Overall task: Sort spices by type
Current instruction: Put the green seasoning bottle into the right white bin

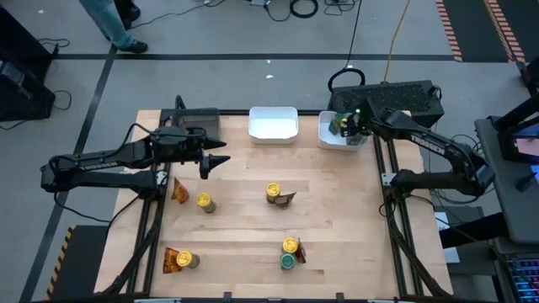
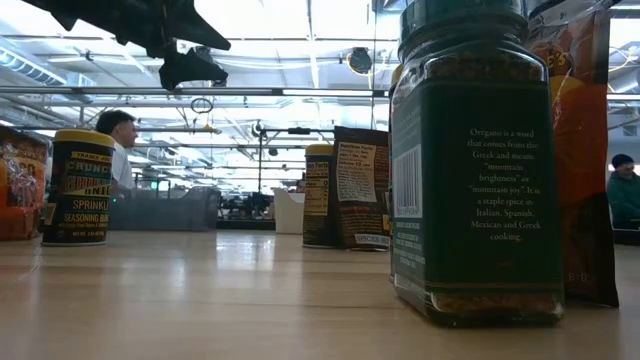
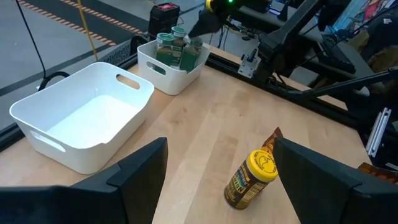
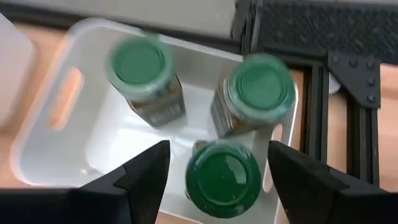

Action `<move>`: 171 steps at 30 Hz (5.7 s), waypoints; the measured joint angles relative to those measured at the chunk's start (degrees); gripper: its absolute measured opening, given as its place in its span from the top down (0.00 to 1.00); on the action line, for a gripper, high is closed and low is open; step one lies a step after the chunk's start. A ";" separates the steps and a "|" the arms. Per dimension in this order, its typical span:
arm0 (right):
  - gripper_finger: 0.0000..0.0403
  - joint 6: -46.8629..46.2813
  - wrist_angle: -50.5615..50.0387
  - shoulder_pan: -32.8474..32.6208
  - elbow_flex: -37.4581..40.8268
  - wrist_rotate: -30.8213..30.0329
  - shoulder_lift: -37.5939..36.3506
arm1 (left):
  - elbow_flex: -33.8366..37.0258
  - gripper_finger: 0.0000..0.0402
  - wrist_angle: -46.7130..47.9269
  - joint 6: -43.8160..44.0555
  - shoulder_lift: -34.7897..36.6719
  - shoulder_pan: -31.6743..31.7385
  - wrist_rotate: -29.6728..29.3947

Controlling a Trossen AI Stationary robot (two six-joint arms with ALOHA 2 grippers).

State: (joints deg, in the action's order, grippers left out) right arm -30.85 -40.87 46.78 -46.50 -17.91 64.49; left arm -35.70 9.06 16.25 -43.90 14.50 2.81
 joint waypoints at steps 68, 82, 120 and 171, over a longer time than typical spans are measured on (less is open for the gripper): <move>0.38 27.35 17.58 -69.65 -40.69 27.28 38.97 | 0.02 0.27 2.92 -6.36 0.00 0.02 10.97; 0.38 39.56 -4.39 -74.01 -54.90 26.60 51.04 | 0.02 0.27 4.67 -6.56 -0.02 0.03 12.02; 0.38 40.55 -8.64 -74.42 -54.86 26.75 54.69 | 0.02 0.27 7.15 -11.64 -0.02 0.04 11.98; 0.54 35.34 -12.87 -55.90 -60.92 22.40 41.67 | 0.02 0.27 8.56 -13.70 -0.02 0.04 11.96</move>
State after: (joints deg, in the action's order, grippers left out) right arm 4.49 -53.74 -9.12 -107.42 4.48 106.16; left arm -35.68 17.62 2.55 -43.92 14.55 14.76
